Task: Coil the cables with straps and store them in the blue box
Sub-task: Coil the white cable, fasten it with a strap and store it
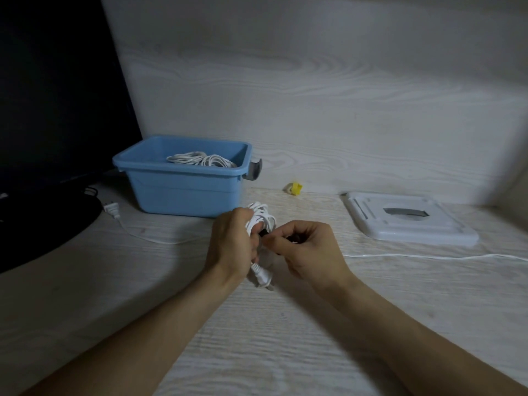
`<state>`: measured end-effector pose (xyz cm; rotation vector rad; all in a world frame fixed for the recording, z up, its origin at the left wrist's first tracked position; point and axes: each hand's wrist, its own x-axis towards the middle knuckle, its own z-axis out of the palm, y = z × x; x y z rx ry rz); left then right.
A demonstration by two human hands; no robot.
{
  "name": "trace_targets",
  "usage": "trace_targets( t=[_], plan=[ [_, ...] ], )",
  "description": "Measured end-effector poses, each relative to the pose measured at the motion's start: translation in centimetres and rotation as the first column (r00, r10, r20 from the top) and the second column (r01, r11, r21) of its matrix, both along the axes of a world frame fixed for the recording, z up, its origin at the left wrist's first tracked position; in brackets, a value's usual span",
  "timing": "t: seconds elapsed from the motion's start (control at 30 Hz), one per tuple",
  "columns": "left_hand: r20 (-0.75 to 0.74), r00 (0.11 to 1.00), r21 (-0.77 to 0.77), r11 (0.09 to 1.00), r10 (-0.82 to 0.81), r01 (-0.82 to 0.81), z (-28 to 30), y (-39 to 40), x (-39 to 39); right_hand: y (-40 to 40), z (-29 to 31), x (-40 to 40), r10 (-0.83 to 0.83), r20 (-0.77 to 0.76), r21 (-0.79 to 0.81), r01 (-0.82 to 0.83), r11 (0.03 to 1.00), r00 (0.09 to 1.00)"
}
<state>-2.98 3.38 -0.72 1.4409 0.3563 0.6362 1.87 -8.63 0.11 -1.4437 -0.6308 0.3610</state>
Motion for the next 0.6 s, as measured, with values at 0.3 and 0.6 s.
trace_targets(
  t=[0.3,0.6],
  plan=[
    [0.01,1.0,0.542,0.841,-0.002,-0.004,-1.9,0.1,0.8,-0.2,-0.7,1.4,-0.132,-0.078,0.013,0.134,0.991,0.988],
    [-0.002,0.999,0.603,0.797,-0.036,0.03,-1.1,0.3,0.4,-0.1,-0.7,1.5,-0.064,-0.087,0.067,0.07,0.995,0.994]
  ],
)
